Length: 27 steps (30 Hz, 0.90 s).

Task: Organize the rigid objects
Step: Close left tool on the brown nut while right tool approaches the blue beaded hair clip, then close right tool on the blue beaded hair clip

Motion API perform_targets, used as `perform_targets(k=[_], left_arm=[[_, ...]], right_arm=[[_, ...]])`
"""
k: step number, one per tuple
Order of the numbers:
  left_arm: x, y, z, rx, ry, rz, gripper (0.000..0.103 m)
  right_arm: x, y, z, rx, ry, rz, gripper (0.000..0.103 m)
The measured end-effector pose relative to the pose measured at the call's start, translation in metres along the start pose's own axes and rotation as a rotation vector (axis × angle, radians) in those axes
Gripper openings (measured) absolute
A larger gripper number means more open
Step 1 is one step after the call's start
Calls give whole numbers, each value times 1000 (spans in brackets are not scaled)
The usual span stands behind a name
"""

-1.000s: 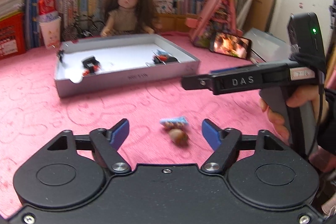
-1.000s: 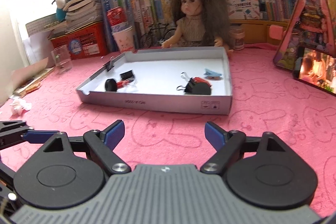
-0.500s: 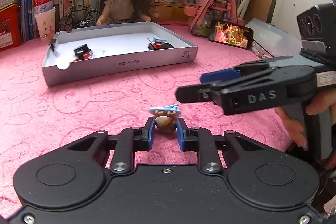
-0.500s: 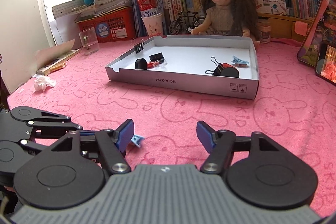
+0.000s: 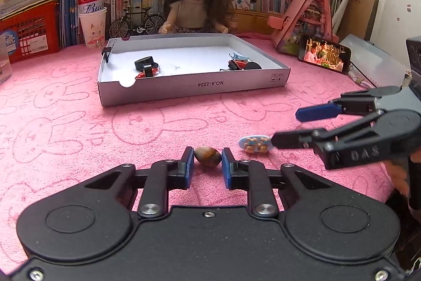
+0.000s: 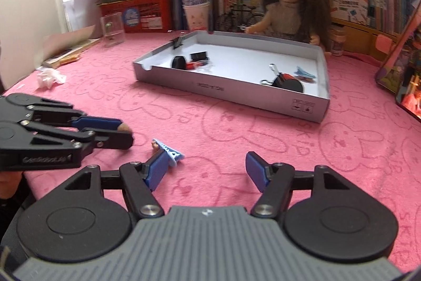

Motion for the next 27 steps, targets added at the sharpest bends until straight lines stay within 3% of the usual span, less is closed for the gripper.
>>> perform_targets(k=[4,8,15,20,27], left_arm=[[0,-2,-1,3,-4,0,21],[1,0,-1,13,-10,3,21],[3,6,-2,50,-26,9,21],[7,15,1,122,-60,-20,21],[9,34,5,159,-66,19,21]], right_arm=[[4,-15,0,-100,-8,-43,76],[4,-18,4,-103,-11,-91,77],[7,9,13,-91,-66,-95,85],[4,27,7,-155,-95,-109,85],[-2,52,-9,-214,-97,-52,85]])
Point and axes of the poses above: each gripper's, at about its wrist camera, not at the fingertips, and z roughly against the way its jaws point, y to its left, x to its top, the point moved 6 cm from there along -z, roughly the way its jaws point, and after that the axes turned 10 degrees about -y, right-handed, at the moved point
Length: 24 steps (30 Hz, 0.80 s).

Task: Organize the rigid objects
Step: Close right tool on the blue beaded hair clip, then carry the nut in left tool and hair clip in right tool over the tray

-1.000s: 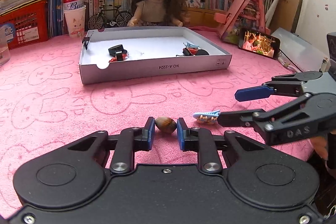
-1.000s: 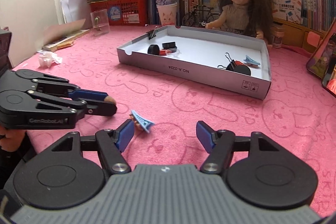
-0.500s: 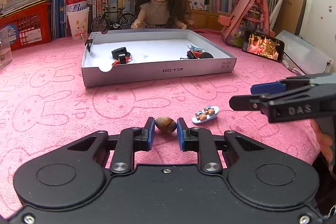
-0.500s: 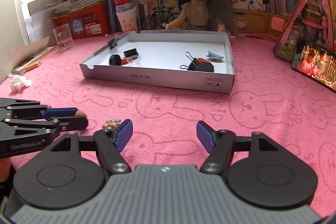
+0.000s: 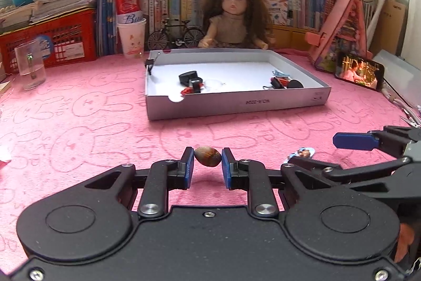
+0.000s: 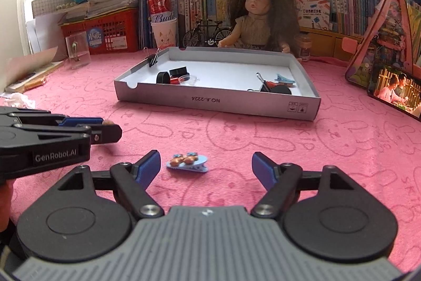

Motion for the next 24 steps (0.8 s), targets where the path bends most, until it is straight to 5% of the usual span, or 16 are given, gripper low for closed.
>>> perform_targets(k=[7,10,13,14,24], left_arm=[[-3,1,1,-5,1,5,21],[-4,-1,1,-10,3,9,21],[-4,-2,1,-15,2,8,21],[-4,-3,1,-16,2,8,21],[-1,-8,2,-26,-4,12,21]], right_arm=[[-5,1,-7,-80,-3,-5,83],[-6,-1,-6,-67,-5,-33,68],[-5,-1,-3,-50,-14,-40,38],[-4,-1,-3,-44,-16,-40,36],[7,-18,4,-55,-54,-41,36]])
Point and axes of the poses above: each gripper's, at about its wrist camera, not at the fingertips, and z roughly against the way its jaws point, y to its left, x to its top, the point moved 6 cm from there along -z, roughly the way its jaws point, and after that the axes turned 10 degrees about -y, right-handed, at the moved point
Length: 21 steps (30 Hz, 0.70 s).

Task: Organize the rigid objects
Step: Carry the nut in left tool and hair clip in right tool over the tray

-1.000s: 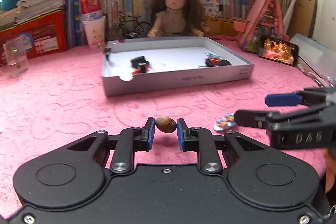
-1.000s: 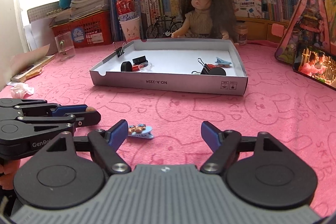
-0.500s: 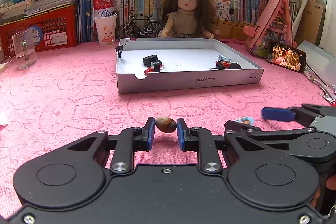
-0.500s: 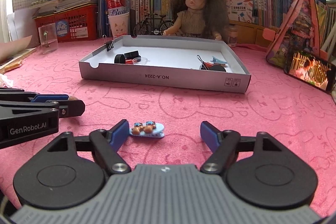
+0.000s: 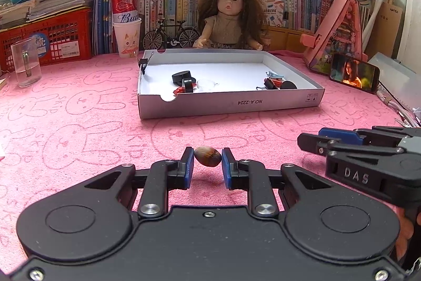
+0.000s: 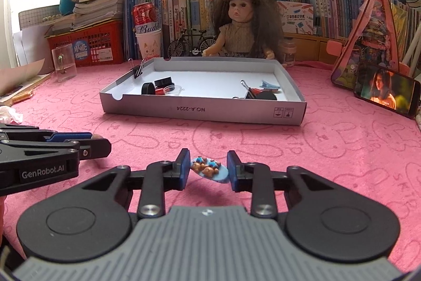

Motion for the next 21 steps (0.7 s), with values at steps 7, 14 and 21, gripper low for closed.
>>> perform_targets(k=[7,14,21], left_arm=[[9,-6,-5,-12,-11,4,21],[23,-15,-10,-26,-37,3,21],[30,-20,-17,-28,-46,24,21]], right_arm=[[10,-12,-2,-33,-22,-4,36],[18,-20,-4,-55,-29,3,36],[24,-25,-6,-59,-36,-9,36]])
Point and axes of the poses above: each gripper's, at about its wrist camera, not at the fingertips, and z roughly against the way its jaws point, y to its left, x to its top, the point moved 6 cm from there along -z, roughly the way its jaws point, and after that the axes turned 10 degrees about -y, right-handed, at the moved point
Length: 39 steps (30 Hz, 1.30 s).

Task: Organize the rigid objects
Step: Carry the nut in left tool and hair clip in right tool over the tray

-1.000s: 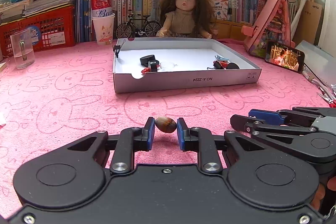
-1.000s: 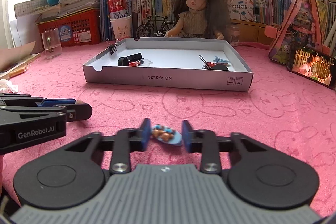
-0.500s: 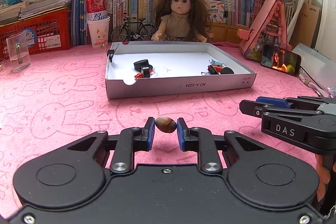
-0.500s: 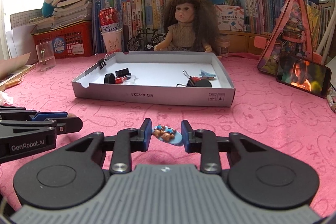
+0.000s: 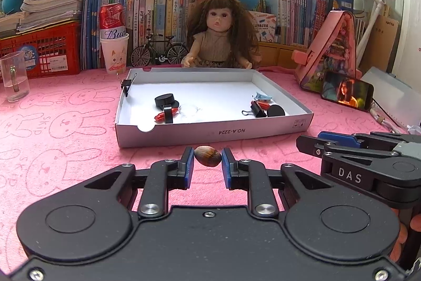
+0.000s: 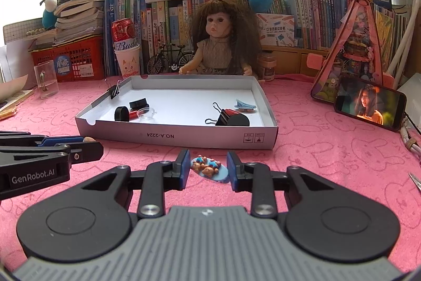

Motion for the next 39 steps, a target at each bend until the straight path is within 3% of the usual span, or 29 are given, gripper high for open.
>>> perform_targets(k=[39], left_arm=[[9,-8,-25,-1,-1,16,21]], right_arm=[[3,-15,-22,-14,26,-37,36]])
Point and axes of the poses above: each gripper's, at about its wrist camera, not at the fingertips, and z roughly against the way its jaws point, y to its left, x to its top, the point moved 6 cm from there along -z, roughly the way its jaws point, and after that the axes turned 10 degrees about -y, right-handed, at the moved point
